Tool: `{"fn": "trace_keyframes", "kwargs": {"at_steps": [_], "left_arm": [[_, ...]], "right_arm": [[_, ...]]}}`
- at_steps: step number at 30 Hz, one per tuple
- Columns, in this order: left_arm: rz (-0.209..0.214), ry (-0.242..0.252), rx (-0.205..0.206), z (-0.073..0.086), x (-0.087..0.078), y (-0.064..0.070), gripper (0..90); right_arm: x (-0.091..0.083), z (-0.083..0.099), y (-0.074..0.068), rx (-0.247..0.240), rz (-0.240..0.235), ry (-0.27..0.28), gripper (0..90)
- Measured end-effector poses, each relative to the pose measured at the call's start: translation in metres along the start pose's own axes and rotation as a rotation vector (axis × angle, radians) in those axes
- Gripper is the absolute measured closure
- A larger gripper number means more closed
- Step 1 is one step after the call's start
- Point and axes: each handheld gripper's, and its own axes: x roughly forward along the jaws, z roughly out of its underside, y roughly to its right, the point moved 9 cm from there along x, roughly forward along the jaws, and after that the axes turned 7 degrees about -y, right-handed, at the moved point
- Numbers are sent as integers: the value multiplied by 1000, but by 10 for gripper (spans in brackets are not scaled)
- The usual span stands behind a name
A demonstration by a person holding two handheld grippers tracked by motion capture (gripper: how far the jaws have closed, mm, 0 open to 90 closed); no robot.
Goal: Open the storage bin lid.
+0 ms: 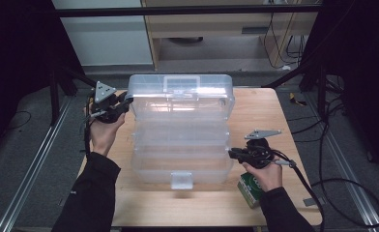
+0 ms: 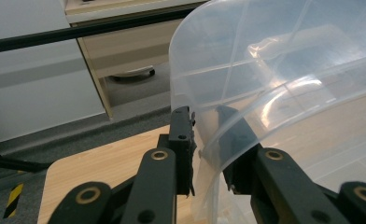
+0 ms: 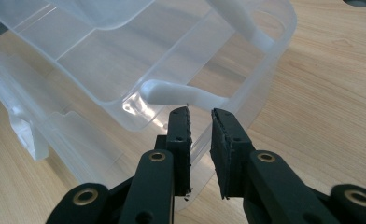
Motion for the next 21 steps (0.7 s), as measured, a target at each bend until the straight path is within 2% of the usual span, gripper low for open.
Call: {"fn": "trace_keyframes", "kwargs": {"at_steps": [14,21], "left_arm": [[-32,-14,-17,-11,15,-5,764],[-26,-5,-47,-13,21,-8,772]], "right_arm": [[0,0,0,-8,1,1,777],[0,0,0,-6,0,-3,776]]}}
